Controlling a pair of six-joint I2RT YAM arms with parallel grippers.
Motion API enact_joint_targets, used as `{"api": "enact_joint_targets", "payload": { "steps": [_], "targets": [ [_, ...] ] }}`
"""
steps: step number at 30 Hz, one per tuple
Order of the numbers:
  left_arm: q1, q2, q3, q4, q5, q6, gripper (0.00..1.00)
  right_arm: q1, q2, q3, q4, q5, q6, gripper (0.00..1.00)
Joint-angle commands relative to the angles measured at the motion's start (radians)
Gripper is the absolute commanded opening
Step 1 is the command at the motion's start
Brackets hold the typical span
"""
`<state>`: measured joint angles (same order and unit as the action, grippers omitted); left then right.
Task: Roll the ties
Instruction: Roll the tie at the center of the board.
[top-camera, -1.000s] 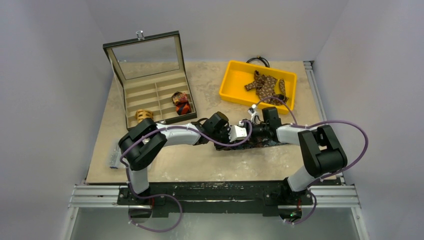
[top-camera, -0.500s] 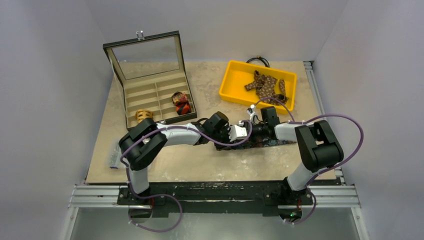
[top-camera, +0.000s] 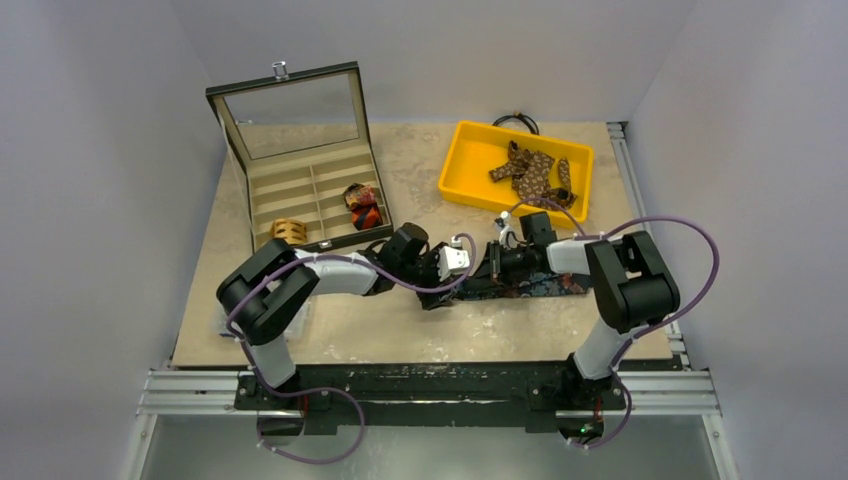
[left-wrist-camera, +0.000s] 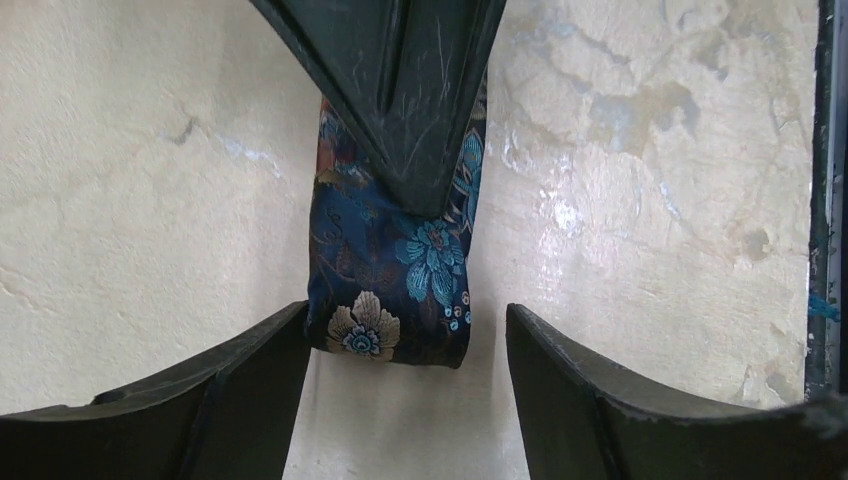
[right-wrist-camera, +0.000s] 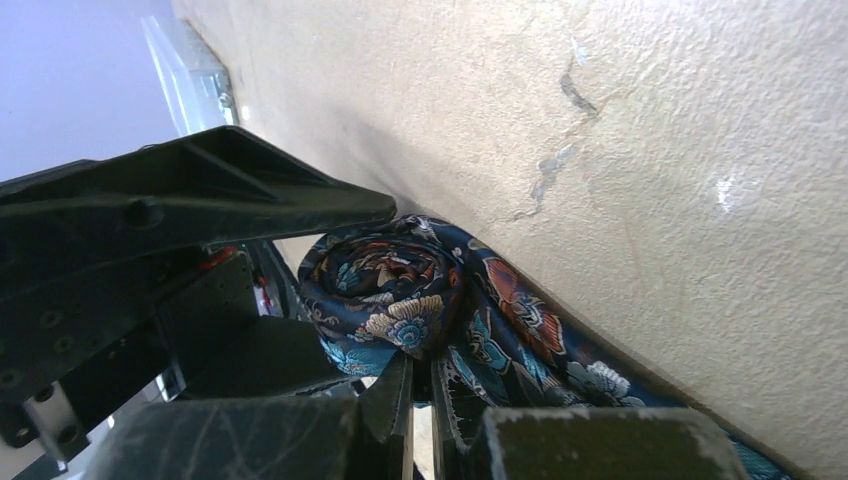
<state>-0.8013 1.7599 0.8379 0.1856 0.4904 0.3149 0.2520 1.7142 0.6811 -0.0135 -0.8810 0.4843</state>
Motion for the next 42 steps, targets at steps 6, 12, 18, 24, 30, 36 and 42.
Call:
{"api": "enact_joint_targets", "payload": {
  "steps": [6, 12, 18, 24, 30, 36, 42],
  "targets": [
    [-0.018, 0.05, 0.057, 0.102, 0.102, 0.146, 0.66, 0.001, 0.072, 0.032, -0.147, 0.183, -0.113, 0.0],
    [-0.029, 0.065, 0.086, 0.019, 0.092, 0.276, 0.64, 0.002, 0.126, 0.09, -0.197, 0.198, -0.152, 0.0],
    [-0.032, 0.101, 0.117, -0.004, 0.101, 0.286, 0.55, 0.003, 0.154, 0.123, -0.226, 0.222, -0.189, 0.0],
    [-0.034, 0.136, 0.151, 0.015, 0.108, 0.248, 0.59, 0.003, 0.183, 0.14, -0.239, 0.222, -0.21, 0.0],
    [-0.039, 0.163, 0.191, -0.067, 0.098, 0.253, 0.31, 0.002, 0.176, 0.162, -0.255, 0.174, -0.229, 0.0],
    [-0.039, 0.143, 0.126, -0.113, -0.016, 0.145, 0.22, -0.005, 0.06, 0.206, -0.307, 0.06, -0.263, 0.2],
    [-0.043, 0.168, 0.124, -0.174, -0.118, 0.086, 0.21, -0.026, -0.098, 0.162, -0.372, 0.013, -0.251, 0.5]
  ]
}}
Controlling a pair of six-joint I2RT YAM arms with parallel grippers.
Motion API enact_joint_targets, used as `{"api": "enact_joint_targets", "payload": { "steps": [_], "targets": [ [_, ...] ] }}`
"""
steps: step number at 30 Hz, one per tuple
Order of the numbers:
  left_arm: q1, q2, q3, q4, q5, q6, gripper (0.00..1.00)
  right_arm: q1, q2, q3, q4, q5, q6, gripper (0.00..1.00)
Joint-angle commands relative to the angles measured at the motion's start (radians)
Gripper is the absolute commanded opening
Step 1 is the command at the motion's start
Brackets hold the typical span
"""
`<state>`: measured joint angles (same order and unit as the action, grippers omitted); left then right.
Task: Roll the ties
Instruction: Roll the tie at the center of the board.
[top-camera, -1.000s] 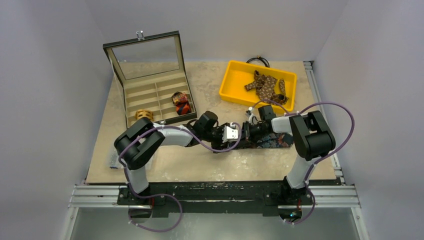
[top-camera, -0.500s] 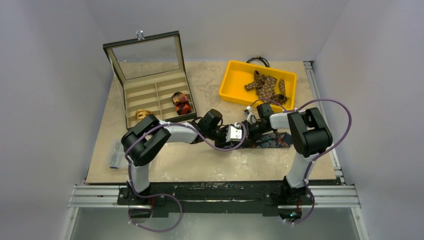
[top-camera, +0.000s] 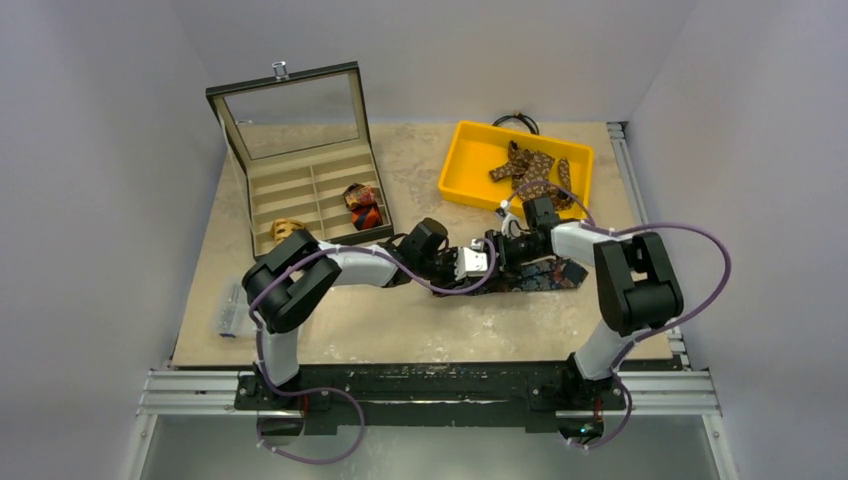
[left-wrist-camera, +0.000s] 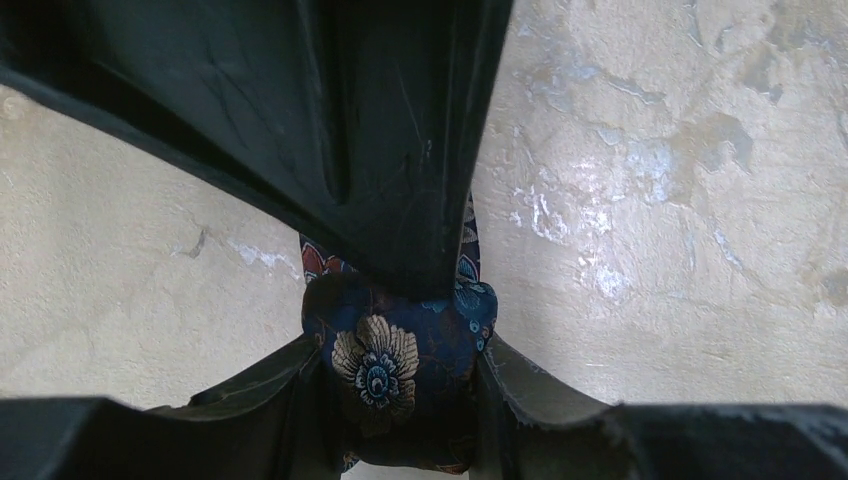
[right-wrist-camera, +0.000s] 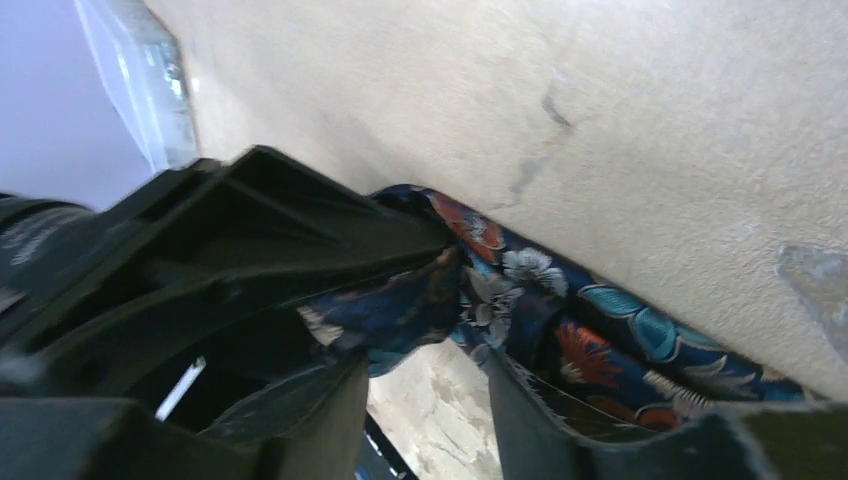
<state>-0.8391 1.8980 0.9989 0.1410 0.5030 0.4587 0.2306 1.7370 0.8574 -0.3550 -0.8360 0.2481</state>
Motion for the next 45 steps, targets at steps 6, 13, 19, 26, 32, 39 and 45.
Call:
{"api": "enact_joint_targets", "payload": {
  "steps": [6, 13, 19, 26, 32, 39, 45],
  "targets": [
    [-0.014, 0.042, -0.009, -0.188, -0.15, -0.054, 0.23, 0.016, -0.172, -0.075, 0.088, -0.062, 0.113, 0.65],
    [-0.027, 0.041, 0.004, -0.201, -0.147, -0.053, 0.26, 0.042, -0.086, -0.044, 0.135, -0.004, 0.106, 0.49],
    [-0.029, 0.033, -0.001, -0.204, -0.138, -0.031, 0.26, 0.026, -0.032, -0.032, 0.145, 0.004, 0.101, 0.34],
    [-0.027, 0.015, -0.023, -0.187, -0.116, -0.037, 0.39, 0.023, -0.014, -0.032, 0.107, 0.017, 0.065, 0.0],
    [-0.004, -0.047, -0.041, -0.056, -0.005, -0.079, 0.64, -0.001, 0.014, -0.035, 0.054, 0.119, 0.04, 0.0],
    [-0.003, -0.006, 0.01, 0.013, 0.029, -0.105, 0.66, -0.014, 0.049, 0.014, 0.002, 0.225, -0.003, 0.0],
    [-0.005, 0.051, 0.097, -0.013, 0.029, -0.119, 0.58, -0.014, 0.093, 0.047, -0.003, 0.246, -0.006, 0.0]
  ]
}}
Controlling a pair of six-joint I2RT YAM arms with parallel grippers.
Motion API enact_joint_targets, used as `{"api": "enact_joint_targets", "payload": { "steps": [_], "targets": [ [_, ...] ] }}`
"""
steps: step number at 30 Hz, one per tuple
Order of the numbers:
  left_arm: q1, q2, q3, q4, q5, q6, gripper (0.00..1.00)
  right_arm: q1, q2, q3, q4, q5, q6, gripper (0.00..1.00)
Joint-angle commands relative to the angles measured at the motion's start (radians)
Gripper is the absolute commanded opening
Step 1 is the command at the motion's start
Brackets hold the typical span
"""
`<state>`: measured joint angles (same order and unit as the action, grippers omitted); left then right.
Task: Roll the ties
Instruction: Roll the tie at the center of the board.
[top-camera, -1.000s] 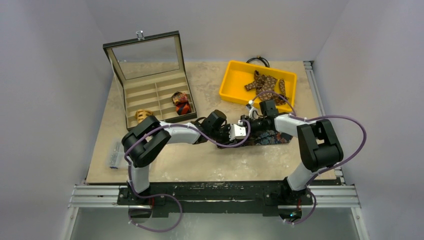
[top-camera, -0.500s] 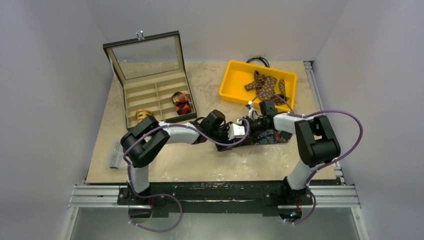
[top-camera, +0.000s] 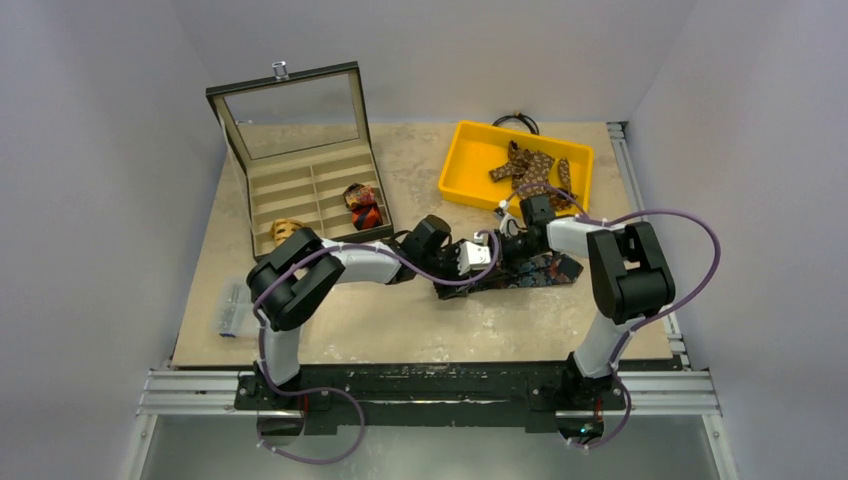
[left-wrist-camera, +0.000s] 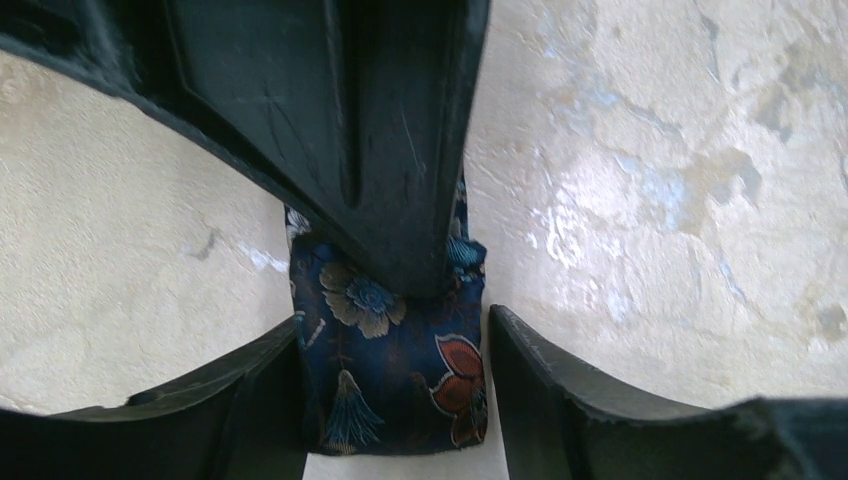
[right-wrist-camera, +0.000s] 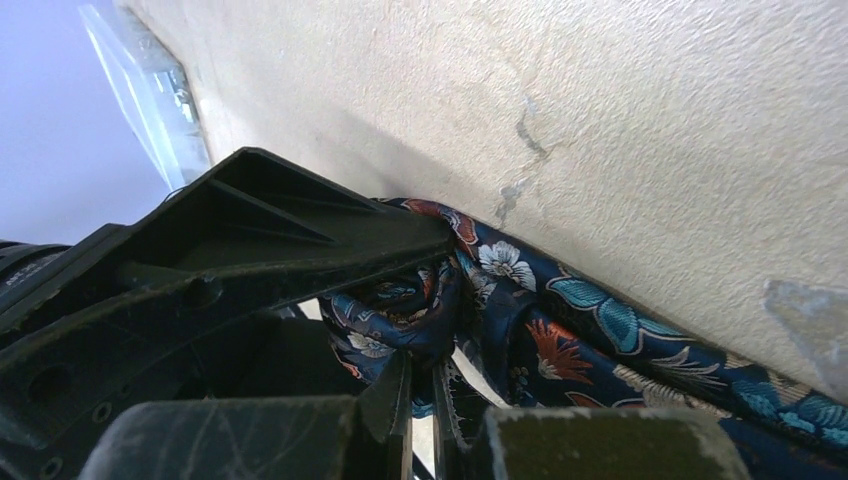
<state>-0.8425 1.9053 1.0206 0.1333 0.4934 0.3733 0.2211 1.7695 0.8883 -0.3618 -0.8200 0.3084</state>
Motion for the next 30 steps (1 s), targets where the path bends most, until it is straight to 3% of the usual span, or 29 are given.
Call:
{"api": "enact_joint_targets", "payload": {
  "steps": [1, 7, 10, 13, 19, 23, 30],
  "targets": [
    [-0.002, 0.054, 0.088, -0.014, 0.036, -0.036, 0.56, -0.005, 0.071, 0.023, -0.001, 0.234, -0.07, 0.0],
    [-0.001, 0.067, 0.076, -0.016, 0.056, -0.004, 0.47, -0.009, 0.116, 0.044, -0.022, 0.24, -0.099, 0.0],
    [0.001, 0.06, 0.05, 0.013, 0.074, -0.004, 0.36, -0.011, 0.134, 0.051, -0.019, 0.222, -0.107, 0.0],
    [0.0, 0.064, 0.078, -0.068, 0.049, -0.012, 0.27, -0.011, 0.132, 0.09, -0.058, 0.155, -0.162, 0.0],
    [-0.001, 0.035, 0.055, -0.181, -0.032, -0.039, 0.31, -0.011, -0.042, 0.073, -0.069, 0.064, -0.141, 0.42],
    [-0.001, 0.034, 0.036, -0.195, -0.037, -0.035, 0.33, -0.01, -0.096, 0.02, -0.01, 0.008, -0.072, 0.51],
    [-0.003, 0.042, 0.043, -0.205, -0.027, -0.02, 0.33, -0.004, -0.032, -0.013, 0.095, -0.041, -0.013, 0.49]
  ]
}}
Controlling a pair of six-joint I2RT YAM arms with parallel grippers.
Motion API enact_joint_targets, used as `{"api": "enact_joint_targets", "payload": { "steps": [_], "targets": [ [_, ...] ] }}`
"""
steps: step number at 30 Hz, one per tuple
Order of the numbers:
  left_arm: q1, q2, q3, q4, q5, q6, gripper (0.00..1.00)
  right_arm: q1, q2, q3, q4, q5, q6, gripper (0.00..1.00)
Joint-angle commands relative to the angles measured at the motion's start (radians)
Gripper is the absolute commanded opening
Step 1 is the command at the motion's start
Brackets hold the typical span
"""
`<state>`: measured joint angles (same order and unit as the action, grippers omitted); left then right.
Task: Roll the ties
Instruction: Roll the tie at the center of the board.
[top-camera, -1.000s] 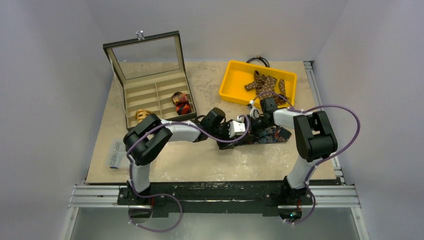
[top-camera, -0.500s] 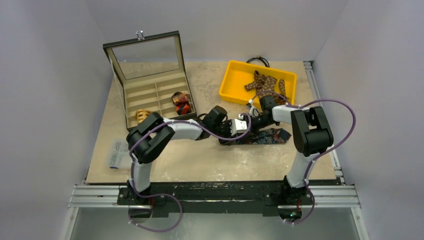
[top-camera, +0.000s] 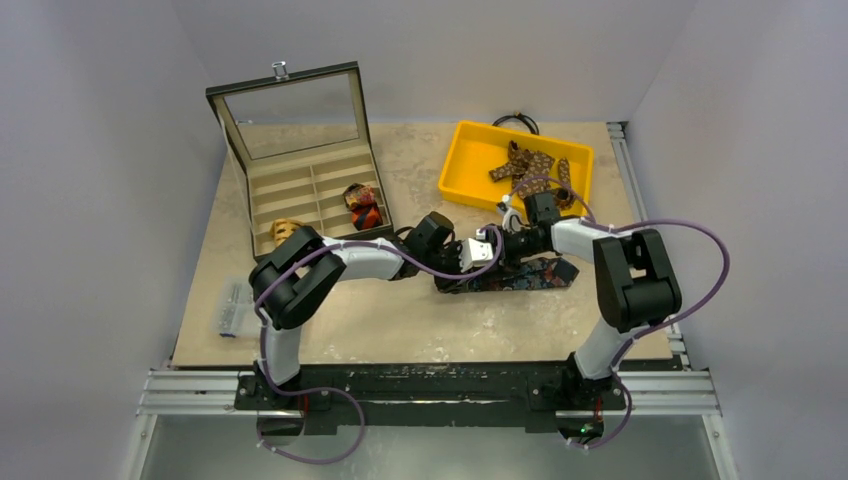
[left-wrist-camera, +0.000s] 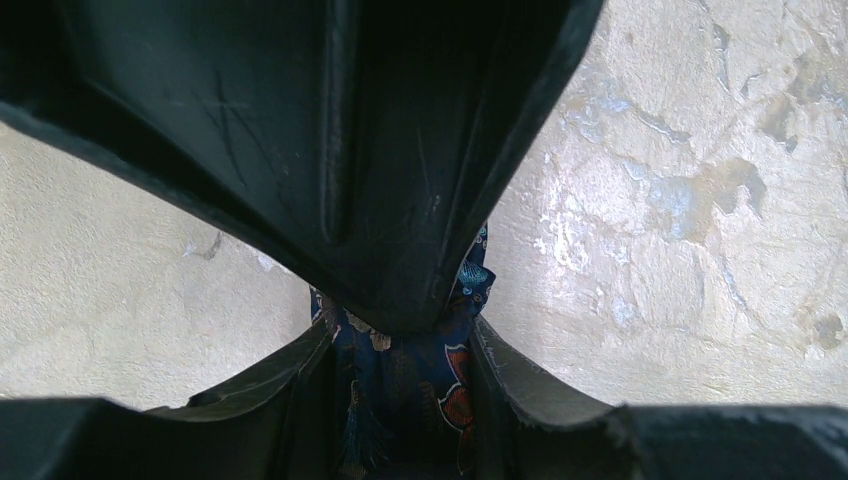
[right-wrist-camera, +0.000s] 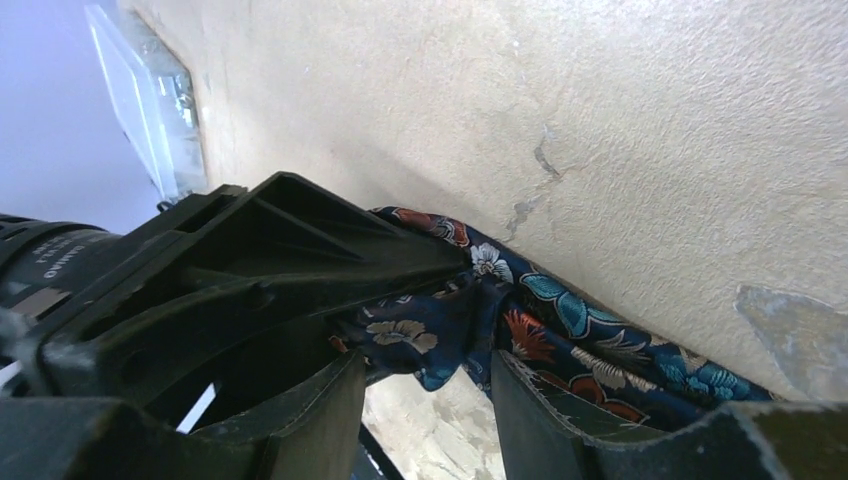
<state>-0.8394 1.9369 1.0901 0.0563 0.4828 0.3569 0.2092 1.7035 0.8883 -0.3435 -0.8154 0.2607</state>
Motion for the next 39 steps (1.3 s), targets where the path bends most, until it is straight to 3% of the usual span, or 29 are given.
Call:
{"api": "enact_joint_targets", "payload": {
  "steps": [1, 5, 9, 11, 12, 18, 21, 28, 35, 39],
  "targets": [
    [-0.007, 0.014, -0.022, -0.13, -0.019, -0.002, 0.33, 0.008, 0.048, -0.01, 0.081, -0.049, 0.03, 0.49],
    [-0.007, 0.025, -0.015, -0.132, -0.023, 0.002, 0.35, 0.009, 0.094, 0.001, 0.109, -0.075, 0.037, 0.42],
    [-0.006, 0.03, -0.015, -0.132, -0.021, 0.008, 0.36, 0.011, 0.118, 0.008, 0.135, -0.1, 0.049, 0.22],
    [-0.007, 0.032, -0.014, -0.133, -0.023, 0.011, 0.38, 0.011, 0.131, 0.013, 0.11, -0.097, 0.026, 0.02],
    [-0.006, 0.031, -0.012, -0.133, -0.025, 0.008, 0.4, 0.011, 0.136, 0.018, 0.09, -0.09, 0.008, 0.0],
    [0.039, -0.046, -0.052, -0.036, 0.037, -0.04, 0.61, 0.004, 0.188, 0.064, -0.072, 0.107, -0.159, 0.0],
    [0.055, -0.125, -0.119, 0.067, 0.067, -0.042, 0.66, -0.001, 0.206, 0.07, -0.09, 0.187, -0.181, 0.0],
    [0.066, -0.115, -0.171, 0.181, 0.098, -0.081, 0.66, 0.009, 0.217, 0.093, -0.112, 0.258, -0.187, 0.0],
    [0.065, -0.015, -0.112, 0.314, 0.154, -0.26, 0.65, 0.016, 0.206, 0.078, -0.093, 0.26, -0.178, 0.0],
    [0.06, 0.032, -0.097, 0.344, 0.167, -0.313, 0.56, 0.016, 0.209, 0.079, -0.089, 0.25, -0.179, 0.0]
  ]
}}
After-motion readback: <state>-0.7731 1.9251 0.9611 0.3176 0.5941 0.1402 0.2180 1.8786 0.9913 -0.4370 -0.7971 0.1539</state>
